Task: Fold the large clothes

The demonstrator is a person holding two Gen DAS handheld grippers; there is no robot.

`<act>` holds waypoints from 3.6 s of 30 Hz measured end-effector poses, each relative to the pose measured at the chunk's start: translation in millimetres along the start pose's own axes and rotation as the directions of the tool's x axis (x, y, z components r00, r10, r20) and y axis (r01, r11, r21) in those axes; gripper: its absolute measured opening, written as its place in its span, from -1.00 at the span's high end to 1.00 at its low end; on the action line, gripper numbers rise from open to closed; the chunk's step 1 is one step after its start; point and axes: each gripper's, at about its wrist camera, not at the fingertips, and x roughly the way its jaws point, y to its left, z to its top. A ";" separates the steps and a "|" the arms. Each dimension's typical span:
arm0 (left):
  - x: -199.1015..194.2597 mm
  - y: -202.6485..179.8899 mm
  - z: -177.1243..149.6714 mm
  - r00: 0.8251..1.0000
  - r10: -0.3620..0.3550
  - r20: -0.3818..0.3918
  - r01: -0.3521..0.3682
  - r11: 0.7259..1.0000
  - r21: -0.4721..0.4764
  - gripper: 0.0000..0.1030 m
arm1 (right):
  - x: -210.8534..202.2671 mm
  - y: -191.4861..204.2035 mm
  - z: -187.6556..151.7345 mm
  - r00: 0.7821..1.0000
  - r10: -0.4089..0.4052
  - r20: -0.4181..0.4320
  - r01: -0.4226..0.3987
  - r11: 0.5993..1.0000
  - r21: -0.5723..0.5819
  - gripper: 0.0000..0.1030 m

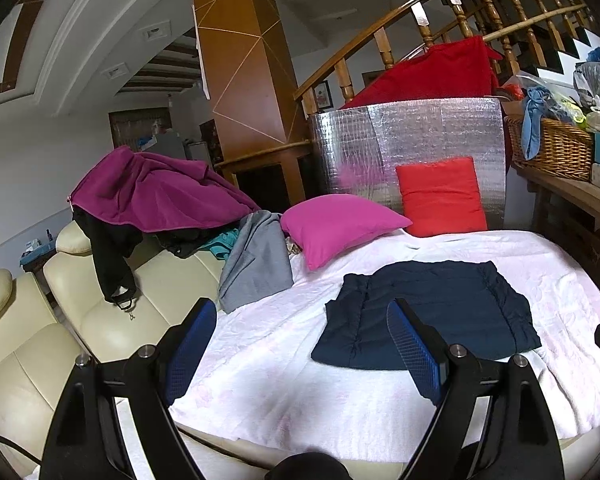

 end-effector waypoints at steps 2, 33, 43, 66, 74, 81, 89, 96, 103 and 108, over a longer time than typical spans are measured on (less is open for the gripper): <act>0.3 0.8 -0.1 1.000 -0.001 0.000 0.001 1.000 -0.002 -0.70 | -0.2 0.1 -0.5 1.000 0.002 -0.001 -0.002 1.000 0.000 -0.76; -2.9 5.8 -4.0 1.000 -0.015 0.000 0.015 1.000 -0.015 -0.70 | 0.4 3.2 -0.2 1.000 0.007 -0.009 -0.007 1.000 -0.017 -0.76; -4.6 8.6 -3.8 1.000 -0.019 0.004 0.019 1.000 -0.024 -0.70 | -0.2 5.1 -0.2 1.000 0.004 -0.009 -0.004 1.000 -0.021 -0.76; -4.9 12.3 -2.8 1.000 -0.023 0.002 0.023 0.999 -0.028 -0.70 | 1.3 9.1 0.7 1.000 0.011 -0.015 -0.011 0.999 -0.034 -0.76; -5.1 12.8 -2.8 1.000 -0.022 0.001 0.022 0.999 -0.030 -0.70 | 1.2 9.8 1.0 1.000 0.010 -0.015 -0.010 0.999 -0.036 -0.76; -4.4 14.4 -3.5 1.000 -0.020 -0.002 0.020 0.999 -0.029 -0.70 | 1.3 10.8 0.6 1.000 0.012 -0.018 -0.012 0.999 -0.036 -0.76; -3.7 15.1 -4.3 1.000 -0.022 -0.005 0.022 0.999 -0.030 -0.70 | 2.1 11.0 1.1 1.000 0.013 -0.018 -0.014 0.999 -0.038 -0.76; -3.0 15.0 -5.1 1.000 -0.024 -0.008 0.024 0.999 -0.028 -0.70 | 1.4 11.5 1.8 1.000 0.015 -0.019 -0.016 0.999 -0.043 -0.76; -1.3 15.4 -7.4 1.000 -0.029 -0.012 0.028 0.999 -0.032 -0.70 | 3.5 12.3 1.7 1.000 0.017 -0.026 -0.018 0.999 -0.047 -0.76; 1.9 16.5 -8.7 0.999 -0.033 -0.020 0.032 0.999 -0.032 -0.70 | 4.6 12.6 0.9 0.999 0.016 -0.030 -0.018 0.999 -0.050 -0.76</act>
